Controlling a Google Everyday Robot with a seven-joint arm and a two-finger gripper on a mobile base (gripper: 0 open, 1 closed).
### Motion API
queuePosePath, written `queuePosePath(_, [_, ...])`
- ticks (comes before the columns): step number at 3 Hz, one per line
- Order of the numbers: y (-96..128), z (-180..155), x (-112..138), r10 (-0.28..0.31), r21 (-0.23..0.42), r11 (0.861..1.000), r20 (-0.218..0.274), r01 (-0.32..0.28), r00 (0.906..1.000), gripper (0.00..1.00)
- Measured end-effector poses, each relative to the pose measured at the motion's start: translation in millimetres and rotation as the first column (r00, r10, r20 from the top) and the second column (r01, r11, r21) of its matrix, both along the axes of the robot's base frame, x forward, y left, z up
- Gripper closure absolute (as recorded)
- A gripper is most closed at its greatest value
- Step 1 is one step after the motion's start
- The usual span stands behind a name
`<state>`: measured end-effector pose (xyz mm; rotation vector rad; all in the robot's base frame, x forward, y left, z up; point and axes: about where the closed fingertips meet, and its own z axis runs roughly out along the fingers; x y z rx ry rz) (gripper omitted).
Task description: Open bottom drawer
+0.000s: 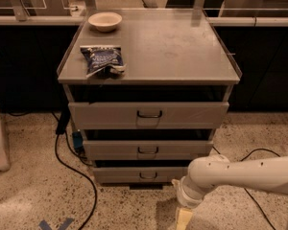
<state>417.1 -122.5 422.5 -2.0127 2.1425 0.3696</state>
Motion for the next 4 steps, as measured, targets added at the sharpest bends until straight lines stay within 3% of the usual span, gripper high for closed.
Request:
queuePosePath(2, [-0.3, -12.3, 3.6, 0.016, -0.018, 1.0, 0.017, -0.015, 0.9997, 0.0])
queuePosePath(3, [-5.5, -48.0, 12.6, 0.039, -0.047, 0.998, 0.037, -0.038, 0.9985, 0.0])
queuePosePath(4, [-19.3, -82.2, 29.0, 0.034, -0.035, 0.999, 0.066, -0.032, 0.9972, 0.0])
